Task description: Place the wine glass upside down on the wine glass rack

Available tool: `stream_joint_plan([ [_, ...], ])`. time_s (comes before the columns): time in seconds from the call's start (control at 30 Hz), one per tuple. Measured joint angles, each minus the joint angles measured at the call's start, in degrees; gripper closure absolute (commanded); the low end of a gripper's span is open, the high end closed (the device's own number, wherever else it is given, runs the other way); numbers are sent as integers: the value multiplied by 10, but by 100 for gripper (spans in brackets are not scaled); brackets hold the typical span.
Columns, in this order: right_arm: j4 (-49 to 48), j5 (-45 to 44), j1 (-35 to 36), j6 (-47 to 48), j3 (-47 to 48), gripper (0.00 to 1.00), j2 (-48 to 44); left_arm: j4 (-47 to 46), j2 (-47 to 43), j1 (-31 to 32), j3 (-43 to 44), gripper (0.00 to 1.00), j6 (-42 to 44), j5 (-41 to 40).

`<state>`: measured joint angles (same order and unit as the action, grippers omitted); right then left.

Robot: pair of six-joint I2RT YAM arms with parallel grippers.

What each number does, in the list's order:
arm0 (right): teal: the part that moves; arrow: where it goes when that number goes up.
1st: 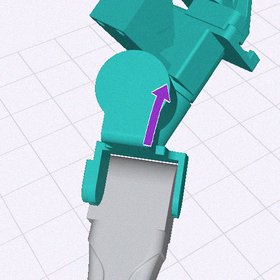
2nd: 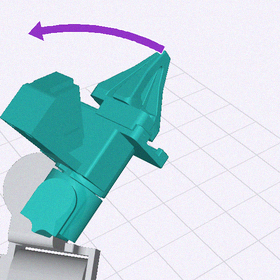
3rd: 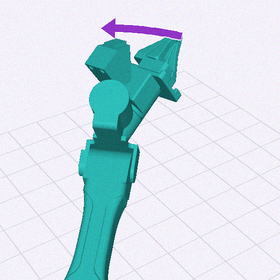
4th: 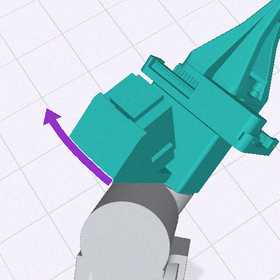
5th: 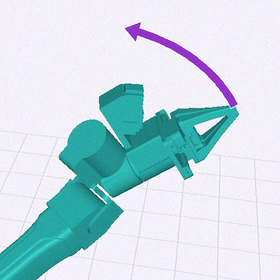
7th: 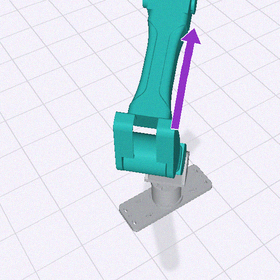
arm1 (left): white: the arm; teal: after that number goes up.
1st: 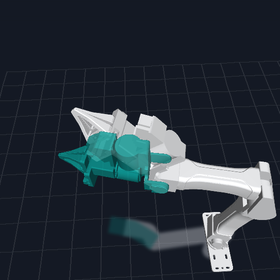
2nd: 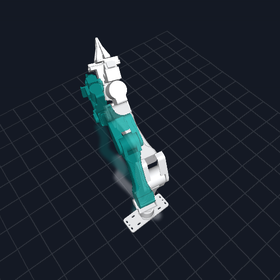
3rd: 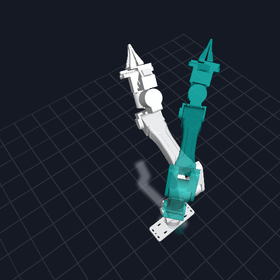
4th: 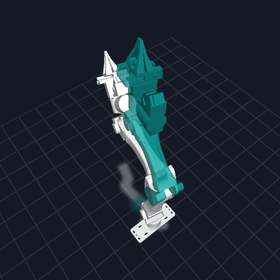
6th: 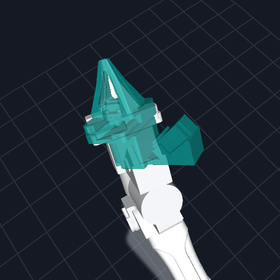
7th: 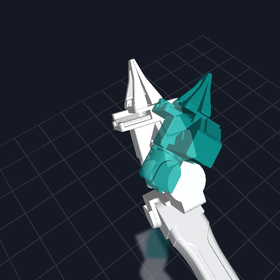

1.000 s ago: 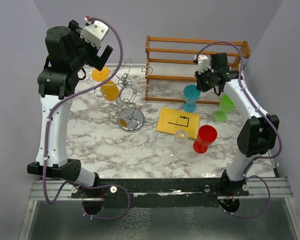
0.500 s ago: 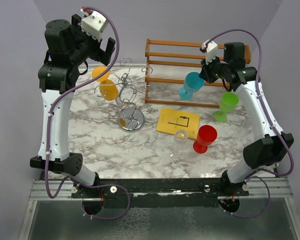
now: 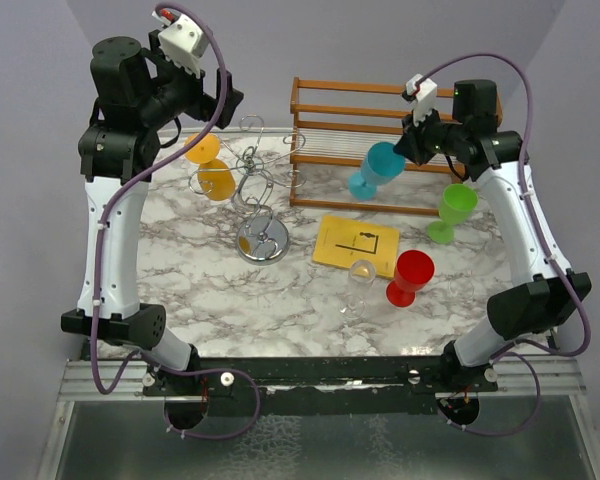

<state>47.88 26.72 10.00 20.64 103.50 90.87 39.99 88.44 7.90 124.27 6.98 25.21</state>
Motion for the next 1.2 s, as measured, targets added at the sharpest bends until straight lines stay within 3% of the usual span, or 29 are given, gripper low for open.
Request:
stream_joint_plan([
  [0.27, -22, 63, 0, -22, 120, 99, -20, -88, 18, 0, -23, 17, -156, 50],
  [0.63, -130, 119, 0, -147, 213, 99, -10, -203, 72, 35, -51, 21, -345, 110],
  [1.2, -184, 150, 0, -235, 214, 99, -4, -314, 94, 92, -121, 57, -462, 191],
])
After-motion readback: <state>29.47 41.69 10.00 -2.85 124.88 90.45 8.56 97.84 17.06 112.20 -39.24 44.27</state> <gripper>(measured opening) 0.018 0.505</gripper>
